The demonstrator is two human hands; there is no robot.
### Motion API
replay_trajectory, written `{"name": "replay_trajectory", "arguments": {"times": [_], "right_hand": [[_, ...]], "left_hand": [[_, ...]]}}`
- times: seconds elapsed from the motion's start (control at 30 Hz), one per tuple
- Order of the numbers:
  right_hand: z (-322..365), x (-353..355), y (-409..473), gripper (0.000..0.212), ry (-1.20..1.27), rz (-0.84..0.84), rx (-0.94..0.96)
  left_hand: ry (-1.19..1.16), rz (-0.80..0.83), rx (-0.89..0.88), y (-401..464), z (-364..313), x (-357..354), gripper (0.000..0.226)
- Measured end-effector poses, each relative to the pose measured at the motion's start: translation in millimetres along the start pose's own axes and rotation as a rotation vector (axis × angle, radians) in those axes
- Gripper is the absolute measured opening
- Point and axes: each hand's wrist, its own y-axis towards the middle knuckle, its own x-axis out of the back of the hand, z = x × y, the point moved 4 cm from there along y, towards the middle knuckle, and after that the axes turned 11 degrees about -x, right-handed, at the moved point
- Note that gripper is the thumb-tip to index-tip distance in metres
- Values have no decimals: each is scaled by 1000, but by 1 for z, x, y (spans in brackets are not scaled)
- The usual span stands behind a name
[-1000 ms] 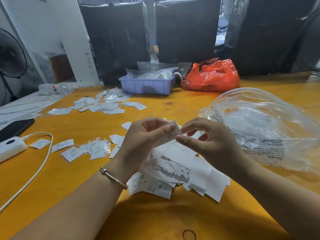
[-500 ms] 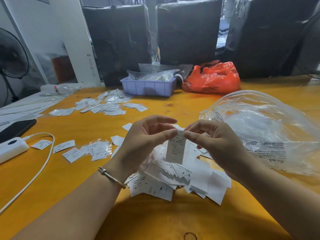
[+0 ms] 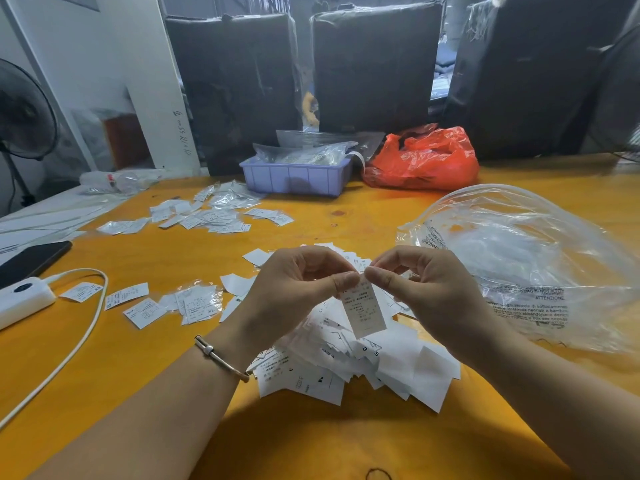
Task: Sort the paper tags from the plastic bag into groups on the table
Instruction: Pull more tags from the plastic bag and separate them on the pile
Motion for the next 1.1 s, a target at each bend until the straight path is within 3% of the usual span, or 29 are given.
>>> {"name": "replay_trajectory", "arguments": {"times": [0.1, 0.3, 0.47, 0.73, 0.93, 1.1], "right_hand": [[1, -1, -1, 34, 13, 7, -2], [-8, 0, 3, 17, 2, -3, -31], [-12, 1, 5, 17, -44, -30, -41], [-11, 0, 3, 18, -83, -32, -9], [-14, -1, 4, 19, -106, -13, -27], [-16, -1, 5, 19, -107, -9, -16]], "left_hand": [[4, -36, 1, 1, 1, 2, 9], [-83, -288, 97, 5, 6, 25, 13], [56, -369, 219, 14, 8, 55, 8], [511, -261, 560, 6, 39, 113, 10], [835, -222, 662, -8, 68, 141, 23], [1015, -188, 666, -19, 79, 145, 21]]}}
